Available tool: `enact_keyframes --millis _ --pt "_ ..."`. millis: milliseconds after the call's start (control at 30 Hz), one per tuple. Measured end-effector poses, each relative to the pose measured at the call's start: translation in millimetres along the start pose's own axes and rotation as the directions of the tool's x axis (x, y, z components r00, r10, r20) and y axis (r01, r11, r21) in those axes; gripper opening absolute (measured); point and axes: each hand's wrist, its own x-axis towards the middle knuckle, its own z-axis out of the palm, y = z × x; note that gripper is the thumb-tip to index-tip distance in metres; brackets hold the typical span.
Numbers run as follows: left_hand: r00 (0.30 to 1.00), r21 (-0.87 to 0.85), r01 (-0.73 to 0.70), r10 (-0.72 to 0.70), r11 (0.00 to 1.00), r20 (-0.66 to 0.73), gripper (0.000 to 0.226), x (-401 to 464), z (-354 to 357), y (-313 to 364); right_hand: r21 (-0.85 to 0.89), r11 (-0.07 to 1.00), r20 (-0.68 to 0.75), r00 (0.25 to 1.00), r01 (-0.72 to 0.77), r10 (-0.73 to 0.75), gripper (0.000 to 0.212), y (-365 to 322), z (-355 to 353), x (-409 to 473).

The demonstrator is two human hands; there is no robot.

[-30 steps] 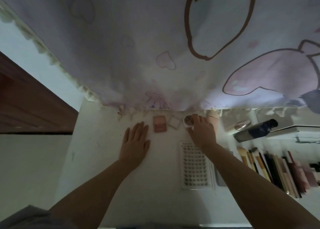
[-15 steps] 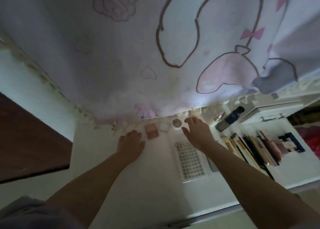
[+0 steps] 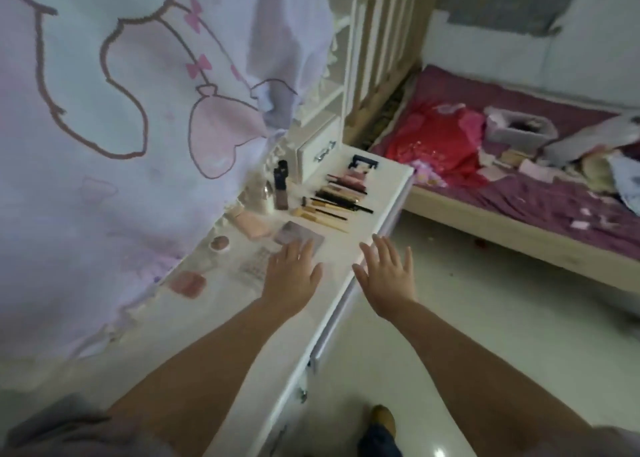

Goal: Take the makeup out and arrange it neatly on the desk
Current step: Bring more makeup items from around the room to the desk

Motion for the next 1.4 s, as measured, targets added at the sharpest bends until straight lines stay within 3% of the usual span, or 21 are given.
enact_keyframes --millis 133,233,333,467,567,633,733,800,1100,1400 --pt "0.962 0.054 -0.227 0.216 0.972 0.166 0.057 -8 33 88 0.042 0.969 0.02 0.969 -0.245 0.245 0.082 71 13 -79" --pt "0.904 0.058 -0.389 0.368 0.92 0.218 0.059 -24 55 153 0.089 0.902 0.037 0.906 -0.423 0.421 0.094 120 23 -148" --pt "0.816 0.053 -0.529 0.491 0.847 0.304 0.06 -47 77 224 0.132 0.807 0.058 0.818 -0.575 0.573 0.104 165 30 -225" --pt "0.719 0.028 -0.64 0.586 0.768 0.373 0.061 -97 109 319 0.189 0.656 0.087 0.678 -0.731 0.73 0.094 217 44 -328" --pt "0.661 -0.022 -0.684 0.632 0.729 0.404 0.062 -160 134 403 0.178 0.553 0.11 0.575 -0.814 0.811 0.112 258 60 -421" --pt "0.604 -0.06 -0.724 0.674 0.687 0.425 0.059 -203 147 457 0.17 0.499 0.119 0.52 -0.85 0.846 0.115 285 68 -479" --pt "0.518 -0.125 -0.77 0.728 0.625 0.449 0.057 -257 159 530 0.194 0.378 0.169 0.41 -0.905 0.896 0.071 316 72 -553" --pt "0.473 -0.153 -0.794 0.755 0.588 0.454 0.057 -286 165 573 0.2 0.299 0.189 0.337 -0.933 0.923 0.058 335 76 -597" --pt "0.187 -0.218 -0.922 0.861 0.32 0.473 0.058 -379 210 746 0.259 0.019 0.208 0.075 -0.966 0.975 0.055 428 88 -740" --pt "-0.097 -0.283 -0.959 0.913 0.021 0.397 0.058 -441 266 1000 0.23 -0.235 0.184 -0.195 -0.944 0.963 0.051 610 76 -873"
